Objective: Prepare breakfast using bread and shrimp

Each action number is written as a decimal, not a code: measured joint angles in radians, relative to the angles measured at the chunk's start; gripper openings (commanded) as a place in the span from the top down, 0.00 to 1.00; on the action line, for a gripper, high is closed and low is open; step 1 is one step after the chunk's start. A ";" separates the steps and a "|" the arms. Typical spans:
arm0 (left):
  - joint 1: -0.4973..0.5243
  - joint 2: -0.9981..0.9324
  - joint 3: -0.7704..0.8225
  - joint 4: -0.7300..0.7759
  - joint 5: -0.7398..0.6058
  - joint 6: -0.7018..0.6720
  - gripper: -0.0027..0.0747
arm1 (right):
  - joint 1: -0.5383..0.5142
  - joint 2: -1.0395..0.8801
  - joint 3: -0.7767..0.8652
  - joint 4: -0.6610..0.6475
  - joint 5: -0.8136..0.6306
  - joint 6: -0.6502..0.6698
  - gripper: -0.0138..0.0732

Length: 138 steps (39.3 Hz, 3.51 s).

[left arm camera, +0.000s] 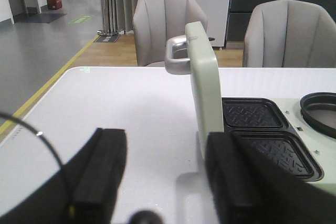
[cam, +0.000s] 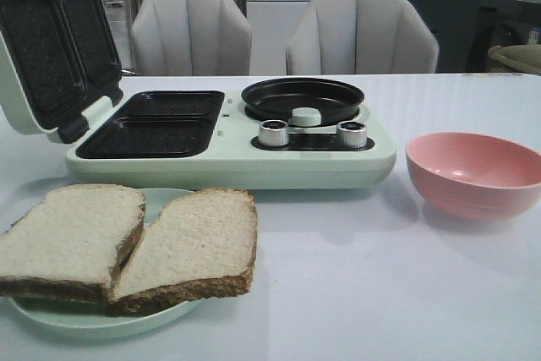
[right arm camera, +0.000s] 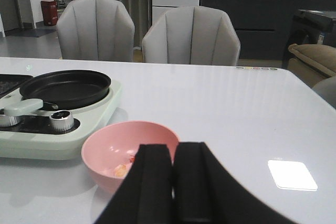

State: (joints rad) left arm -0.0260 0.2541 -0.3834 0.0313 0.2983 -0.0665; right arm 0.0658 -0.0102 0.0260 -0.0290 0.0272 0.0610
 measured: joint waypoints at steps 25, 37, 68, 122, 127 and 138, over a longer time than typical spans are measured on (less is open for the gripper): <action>-0.098 0.000 0.000 0.134 0.071 0.002 0.21 | 0.000 0.000 0.000 0.000 0.000 0.000 0.67; -0.253 0.011 0.000 0.250 0.189 0.053 0.21 | 0.000 0.000 0.000 0.000 0.000 0.000 0.67; -0.798 0.490 0.055 0.806 0.320 0.067 0.21 | 0.000 0.000 0.000 0.000 0.000 0.000 0.67; -0.742 1.292 -0.139 1.384 0.212 -0.390 0.21 | 0.000 0.000 0.000 0.000 0.000 0.000 0.67; -0.740 1.310 -0.149 1.396 0.220 -0.391 0.35 | 0.000 0.000 0.000 0.000 0.000 0.000 0.67; -0.740 1.322 -0.147 1.396 0.249 -0.393 0.75 | 0.000 0.000 0.000 0.000 0.000 0.000 0.67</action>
State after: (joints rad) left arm -0.7655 1.5761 -0.5300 1.4268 0.5475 -0.4592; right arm 0.0658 -0.0102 0.0260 -0.0290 0.0272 0.0610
